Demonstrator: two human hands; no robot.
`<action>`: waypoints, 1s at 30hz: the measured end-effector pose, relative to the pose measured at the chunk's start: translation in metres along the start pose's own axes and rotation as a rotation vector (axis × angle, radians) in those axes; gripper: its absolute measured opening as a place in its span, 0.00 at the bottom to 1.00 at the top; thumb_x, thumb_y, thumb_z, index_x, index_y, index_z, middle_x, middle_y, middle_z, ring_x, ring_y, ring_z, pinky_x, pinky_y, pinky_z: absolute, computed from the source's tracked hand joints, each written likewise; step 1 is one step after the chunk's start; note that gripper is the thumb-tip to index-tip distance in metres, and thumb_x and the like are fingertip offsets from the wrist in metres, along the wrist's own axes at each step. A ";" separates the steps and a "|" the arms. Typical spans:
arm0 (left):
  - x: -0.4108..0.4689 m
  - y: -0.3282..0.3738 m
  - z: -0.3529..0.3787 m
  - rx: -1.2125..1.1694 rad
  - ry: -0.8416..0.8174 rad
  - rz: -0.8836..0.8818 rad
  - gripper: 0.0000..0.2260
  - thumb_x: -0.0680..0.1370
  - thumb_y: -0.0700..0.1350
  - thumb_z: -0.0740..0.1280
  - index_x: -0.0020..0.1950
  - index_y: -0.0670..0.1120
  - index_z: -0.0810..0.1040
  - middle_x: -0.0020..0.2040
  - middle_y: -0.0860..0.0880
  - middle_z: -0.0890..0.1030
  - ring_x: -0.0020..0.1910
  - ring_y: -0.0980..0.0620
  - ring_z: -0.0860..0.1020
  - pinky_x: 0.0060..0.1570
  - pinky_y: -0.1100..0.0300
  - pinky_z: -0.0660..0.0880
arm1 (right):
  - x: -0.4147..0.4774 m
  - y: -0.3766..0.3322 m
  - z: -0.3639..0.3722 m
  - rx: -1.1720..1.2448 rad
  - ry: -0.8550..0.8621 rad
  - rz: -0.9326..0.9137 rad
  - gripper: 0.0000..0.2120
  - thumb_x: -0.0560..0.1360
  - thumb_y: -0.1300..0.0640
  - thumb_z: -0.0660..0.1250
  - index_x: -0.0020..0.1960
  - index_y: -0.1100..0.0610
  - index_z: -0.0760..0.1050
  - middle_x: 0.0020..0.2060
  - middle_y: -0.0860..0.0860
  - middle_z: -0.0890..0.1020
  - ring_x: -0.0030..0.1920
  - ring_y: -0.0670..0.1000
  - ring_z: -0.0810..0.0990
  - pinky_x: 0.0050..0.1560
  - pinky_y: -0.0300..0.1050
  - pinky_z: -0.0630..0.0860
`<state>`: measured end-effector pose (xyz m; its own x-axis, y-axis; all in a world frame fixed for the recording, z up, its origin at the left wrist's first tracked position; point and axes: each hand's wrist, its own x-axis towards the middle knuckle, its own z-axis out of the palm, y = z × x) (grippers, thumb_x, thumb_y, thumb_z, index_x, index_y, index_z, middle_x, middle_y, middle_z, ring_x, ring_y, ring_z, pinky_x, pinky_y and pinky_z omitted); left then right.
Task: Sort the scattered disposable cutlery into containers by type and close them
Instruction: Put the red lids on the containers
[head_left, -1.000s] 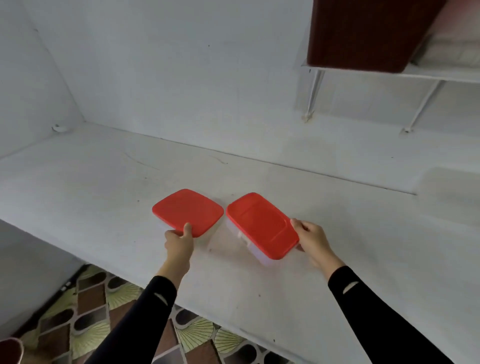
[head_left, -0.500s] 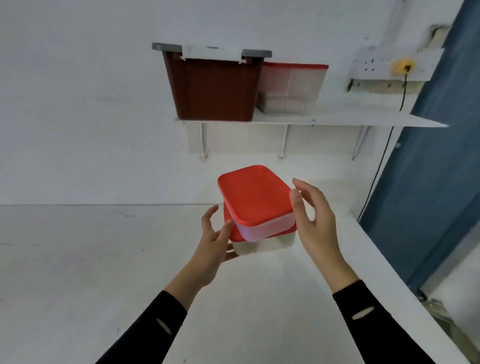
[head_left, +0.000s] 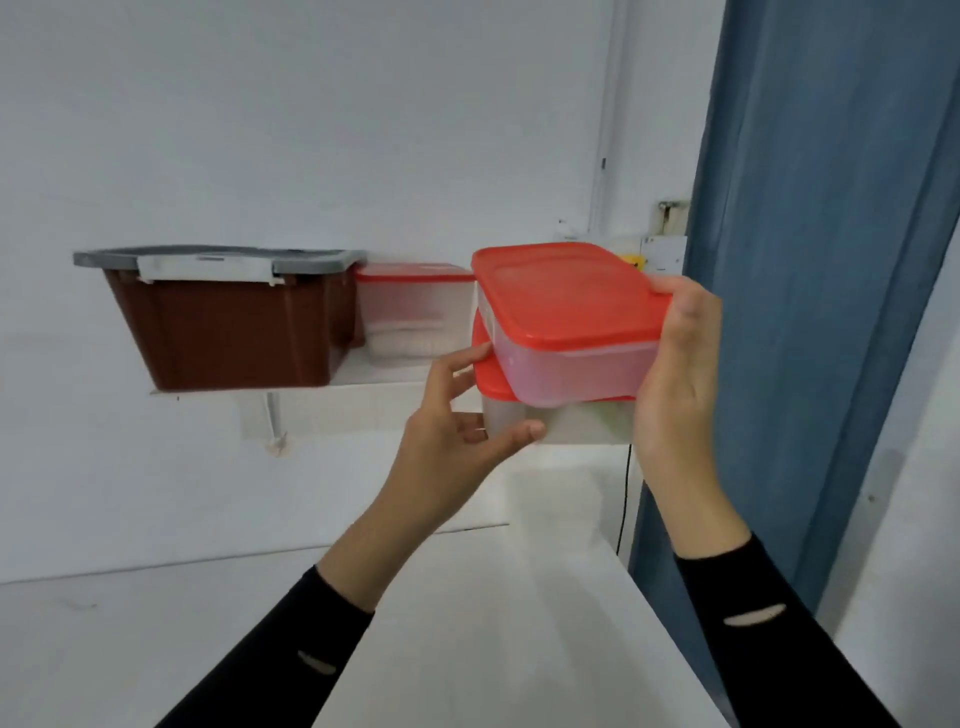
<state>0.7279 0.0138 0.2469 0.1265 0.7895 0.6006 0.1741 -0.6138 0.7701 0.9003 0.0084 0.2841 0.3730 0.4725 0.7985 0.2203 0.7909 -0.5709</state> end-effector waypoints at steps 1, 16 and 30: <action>0.012 0.001 0.004 0.017 0.028 0.016 0.33 0.66 0.53 0.78 0.65 0.60 0.65 0.66 0.51 0.76 0.43 0.54 0.84 0.45 0.61 0.80 | 0.014 0.004 0.002 -0.009 -0.014 -0.006 0.17 0.85 0.49 0.48 0.60 0.57 0.70 0.45 0.29 0.74 0.48 0.35 0.74 0.52 0.30 0.72; 0.129 -0.060 0.047 0.723 0.274 0.081 0.26 0.74 0.52 0.73 0.66 0.39 0.70 0.62 0.45 0.70 0.47 0.44 0.76 0.44 0.59 0.69 | 0.106 0.133 0.043 -0.110 -0.238 0.207 0.29 0.77 0.30 0.52 0.71 0.45 0.61 0.64 0.46 0.70 0.66 0.50 0.68 0.65 0.44 0.69; 0.153 -0.085 0.054 0.814 0.314 0.076 0.26 0.76 0.55 0.71 0.68 0.44 0.70 0.59 0.45 0.77 0.51 0.43 0.76 0.49 0.53 0.71 | -0.071 0.340 -0.024 -0.278 -0.334 1.349 0.34 0.74 0.53 0.71 0.75 0.57 0.60 0.71 0.56 0.67 0.65 0.59 0.72 0.64 0.51 0.72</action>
<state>0.7849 0.1875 0.2619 -0.0876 0.6345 0.7679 0.8346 -0.3742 0.4044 0.9704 0.2345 0.0292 0.2179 0.8917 -0.3966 0.0541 -0.4168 -0.9074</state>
